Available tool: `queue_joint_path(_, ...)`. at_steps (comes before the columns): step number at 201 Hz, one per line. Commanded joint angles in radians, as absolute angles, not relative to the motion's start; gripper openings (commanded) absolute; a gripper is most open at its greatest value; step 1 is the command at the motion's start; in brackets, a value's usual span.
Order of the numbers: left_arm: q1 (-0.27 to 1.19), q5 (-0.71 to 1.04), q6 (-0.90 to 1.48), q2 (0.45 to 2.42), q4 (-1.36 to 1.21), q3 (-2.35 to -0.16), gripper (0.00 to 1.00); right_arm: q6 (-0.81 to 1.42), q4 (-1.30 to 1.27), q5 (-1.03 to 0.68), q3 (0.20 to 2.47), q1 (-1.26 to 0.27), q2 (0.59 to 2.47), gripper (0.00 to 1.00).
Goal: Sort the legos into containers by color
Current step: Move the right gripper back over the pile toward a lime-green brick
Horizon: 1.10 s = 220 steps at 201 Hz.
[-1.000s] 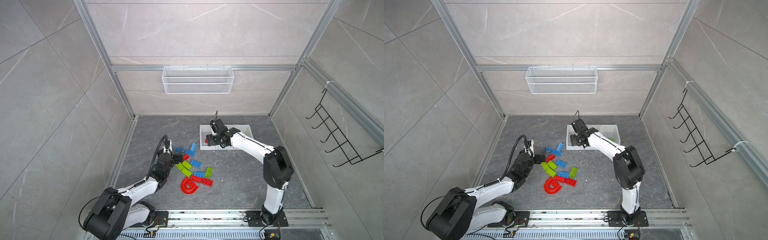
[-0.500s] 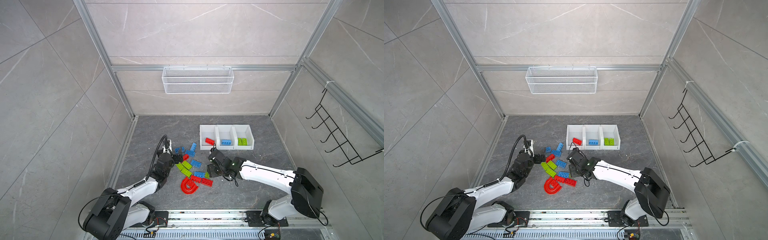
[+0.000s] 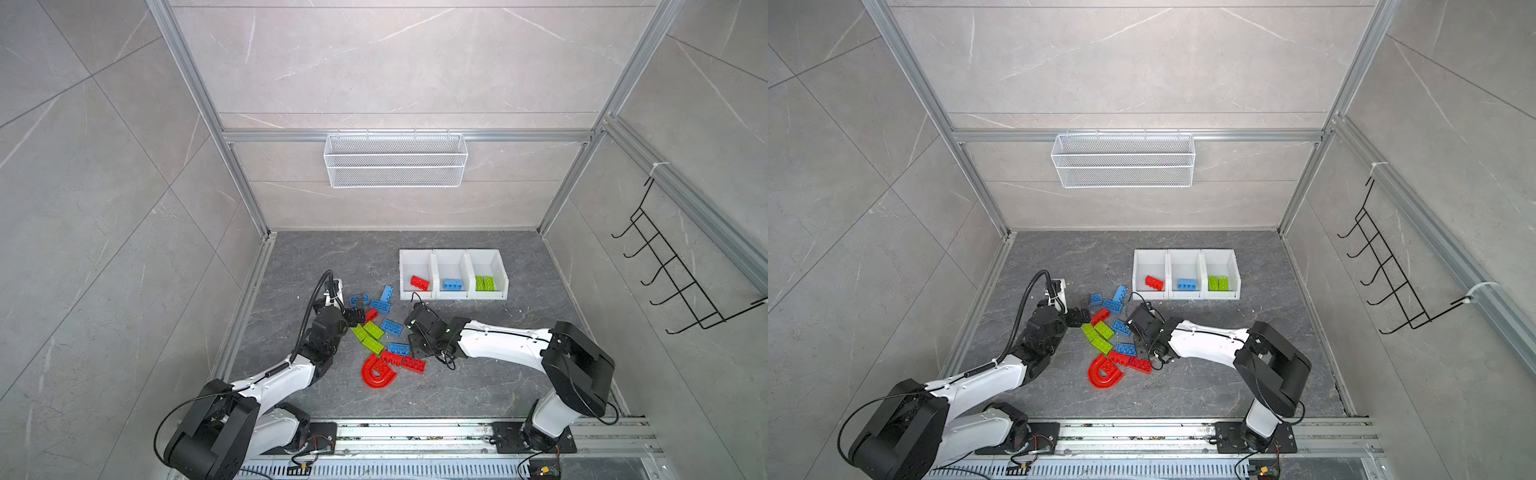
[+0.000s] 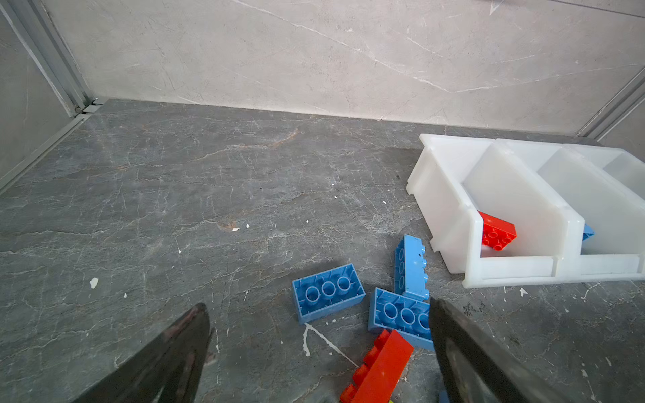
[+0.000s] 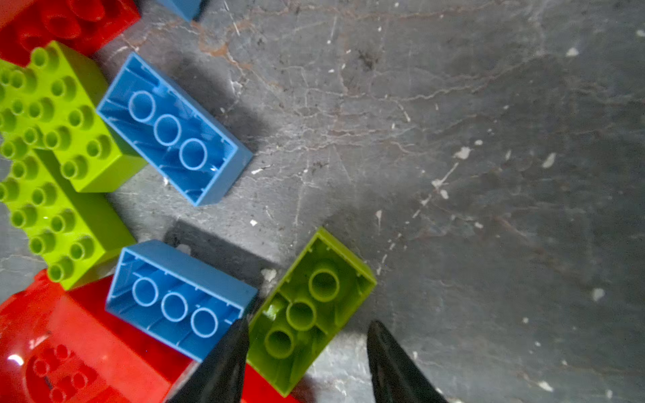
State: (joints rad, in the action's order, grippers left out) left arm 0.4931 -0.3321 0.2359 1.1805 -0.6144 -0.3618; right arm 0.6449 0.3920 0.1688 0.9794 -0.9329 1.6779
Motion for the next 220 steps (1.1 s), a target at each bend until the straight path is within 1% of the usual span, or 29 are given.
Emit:
queue_joint_path(1,0.491,-0.337,0.252,1.167,-0.655,-0.359,1.00,0.666,0.442,0.235,0.968,-0.938,1.651,0.57)
queue_joint_path(31,0.491,-0.330,0.257,1.173,-0.658,-0.358,1.00,0.663,0.558,0.308,0.934,-0.932,1.549,0.58)
queue_joint_path(61,0.491,-0.308,0.263,1.186,-0.661,-0.365,1.00,0.674,0.643,0.374,0.895,-0.920,1.379,0.64)
queue_joint_path(79,0.491,-0.316,0.259,1.175,-0.659,-0.362,1.00,0.695,0.648,0.359,0.875,-0.922,1.300,0.66)
queue_joint_path(93,0.491,-0.323,0.256,1.163,-0.658,-0.357,1.00,0.705,0.579,0.290,0.853,-0.923,1.284,0.68)
queue_joint_path(106,0.491,-0.325,0.254,1.155,-0.654,-0.356,1.00,0.718,0.516,0.255,0.848,-0.936,1.314,0.68)
queue_joint_path(140,0.491,-0.305,0.266,1.169,-0.658,-0.360,1.00,0.753,0.401,0.213,0.878,-0.976,1.462,0.69)
queue_joint_path(151,0.491,-0.306,0.261,1.170,-0.655,-0.363,1.00,0.759,0.359,0.184,0.883,-0.978,1.507,0.68)
queue_joint_path(184,0.490,-0.321,0.261,1.186,-0.669,-0.359,1.00,0.737,0.336,0.169,0.939,-0.980,1.636,0.66)
queue_joint_path(220,0.491,-0.313,0.255,1.197,-0.663,-0.367,1.00,0.703,0.348,0.187,0.976,-0.980,1.723,0.64)
